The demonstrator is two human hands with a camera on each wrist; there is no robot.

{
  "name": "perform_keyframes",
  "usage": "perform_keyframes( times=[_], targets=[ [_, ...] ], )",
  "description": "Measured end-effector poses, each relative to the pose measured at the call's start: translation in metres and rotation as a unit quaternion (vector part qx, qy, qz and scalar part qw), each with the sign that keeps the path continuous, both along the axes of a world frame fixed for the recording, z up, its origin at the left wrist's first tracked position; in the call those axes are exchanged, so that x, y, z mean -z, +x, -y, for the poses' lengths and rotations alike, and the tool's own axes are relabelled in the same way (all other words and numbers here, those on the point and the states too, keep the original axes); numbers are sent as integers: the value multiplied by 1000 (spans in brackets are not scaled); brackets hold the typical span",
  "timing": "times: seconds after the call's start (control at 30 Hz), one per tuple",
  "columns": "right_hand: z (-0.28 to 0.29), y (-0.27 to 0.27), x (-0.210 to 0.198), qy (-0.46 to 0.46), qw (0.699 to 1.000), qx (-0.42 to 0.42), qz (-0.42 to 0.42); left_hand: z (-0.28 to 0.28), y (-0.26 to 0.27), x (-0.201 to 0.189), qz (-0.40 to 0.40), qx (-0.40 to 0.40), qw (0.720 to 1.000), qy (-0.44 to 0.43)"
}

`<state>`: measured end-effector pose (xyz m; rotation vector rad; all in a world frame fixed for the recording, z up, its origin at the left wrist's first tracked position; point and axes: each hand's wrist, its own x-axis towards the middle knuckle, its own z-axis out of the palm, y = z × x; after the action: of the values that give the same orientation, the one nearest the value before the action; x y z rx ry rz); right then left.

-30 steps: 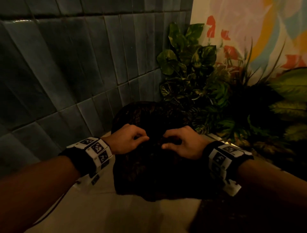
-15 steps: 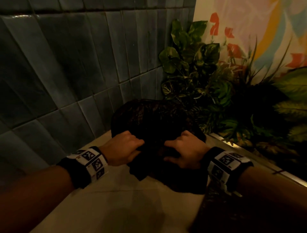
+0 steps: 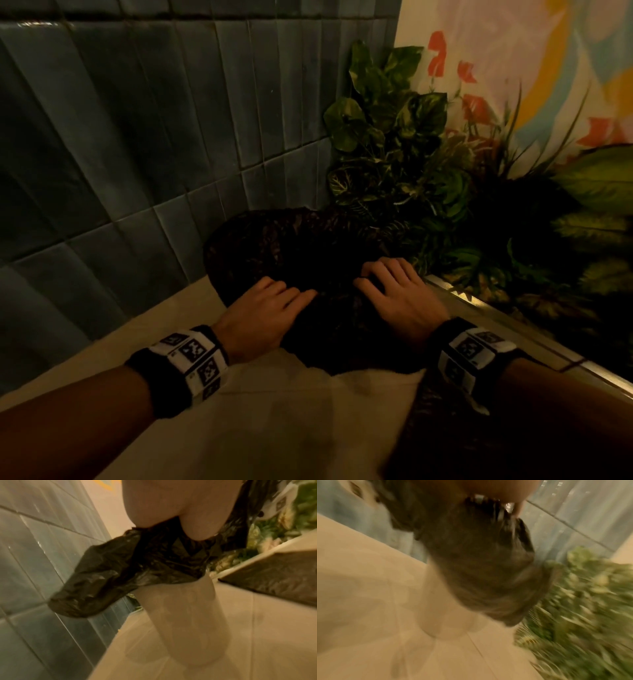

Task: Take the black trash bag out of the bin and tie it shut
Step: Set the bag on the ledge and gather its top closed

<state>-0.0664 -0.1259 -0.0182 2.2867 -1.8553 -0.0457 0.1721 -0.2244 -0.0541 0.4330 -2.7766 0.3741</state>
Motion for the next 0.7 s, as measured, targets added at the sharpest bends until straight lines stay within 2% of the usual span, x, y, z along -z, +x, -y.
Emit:
perform_keyframes(
  times=[0.1,0.13,0.23,0.27,0.33,0.4,0.47,0.5,0.57,0.67,0.7],
  targets=[
    [-8,13,0,34,995,-74,59,-4,-5,0,-25,-22,999,2],
    [-9,17,-4,34,991,-79,103,-5,-7,0,-27,-21,999,9],
    [-7,26,-9,25,967,-28,251,-9,-11,-1,-21,-21,999,31],
    [-4,27,-11,19,967,-29,253,-10,-12,-1,-20,-23,999,45],
    [4,24,-10,31,987,-41,154,-11,-13,-2,-40,-22,994,97],
    [12,14,-5,73,996,-13,54,-13,-12,-6,-100,-7,976,194],
    [20,4,-5,88,994,-7,66,-15,-5,-14,-135,9,949,286],
    [20,1,-8,81,994,-21,70,-16,-1,-20,-138,22,944,297],
    [24,-15,-3,31,998,-47,24,-10,10,-30,-130,48,957,254],
    [25,-34,-13,-22,996,20,-85,18,25,-38,-58,12,986,155],
    [25,-39,-17,-3,994,44,-101,28,28,-38,-16,-10,991,135]
  ],
)
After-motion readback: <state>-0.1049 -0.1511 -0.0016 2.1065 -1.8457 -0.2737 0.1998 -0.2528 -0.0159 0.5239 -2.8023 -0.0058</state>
